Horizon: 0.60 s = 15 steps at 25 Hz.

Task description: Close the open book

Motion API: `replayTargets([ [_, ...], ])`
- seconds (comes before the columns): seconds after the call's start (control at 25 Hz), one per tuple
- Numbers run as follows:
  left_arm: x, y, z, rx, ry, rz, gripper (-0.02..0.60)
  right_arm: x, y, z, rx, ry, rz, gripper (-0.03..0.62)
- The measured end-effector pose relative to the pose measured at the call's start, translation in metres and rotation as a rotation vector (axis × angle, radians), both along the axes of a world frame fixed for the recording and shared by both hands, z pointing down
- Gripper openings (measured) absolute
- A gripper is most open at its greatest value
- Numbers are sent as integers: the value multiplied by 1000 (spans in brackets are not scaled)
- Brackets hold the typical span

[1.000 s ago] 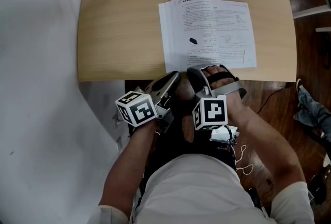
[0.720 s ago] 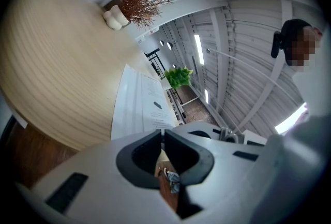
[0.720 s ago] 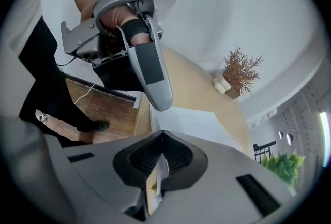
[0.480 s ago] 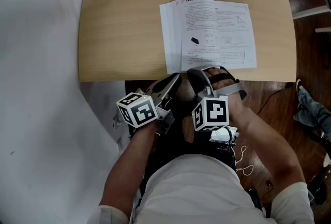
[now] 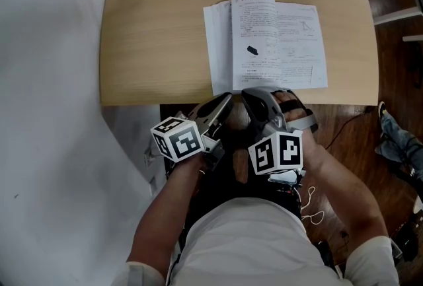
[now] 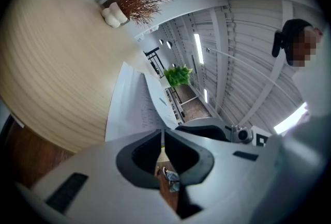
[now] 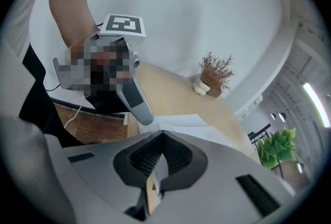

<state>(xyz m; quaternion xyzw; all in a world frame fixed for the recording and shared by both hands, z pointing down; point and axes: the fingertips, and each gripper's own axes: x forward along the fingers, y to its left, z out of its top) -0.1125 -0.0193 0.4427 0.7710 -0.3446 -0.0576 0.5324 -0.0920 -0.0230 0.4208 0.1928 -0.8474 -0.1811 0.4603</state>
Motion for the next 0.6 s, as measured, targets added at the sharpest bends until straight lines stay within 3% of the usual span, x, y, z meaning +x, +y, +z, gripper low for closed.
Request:
replayTargets([
  [0.4, 9, -12, -18, 36, 61, 0, -2, 15, -4, -14, 29, -64, 53, 0],
  [0.6, 7, -22, -18, -3, 106, 15, -1, 14, -4, -12, 31, -59, 35, 0],
])
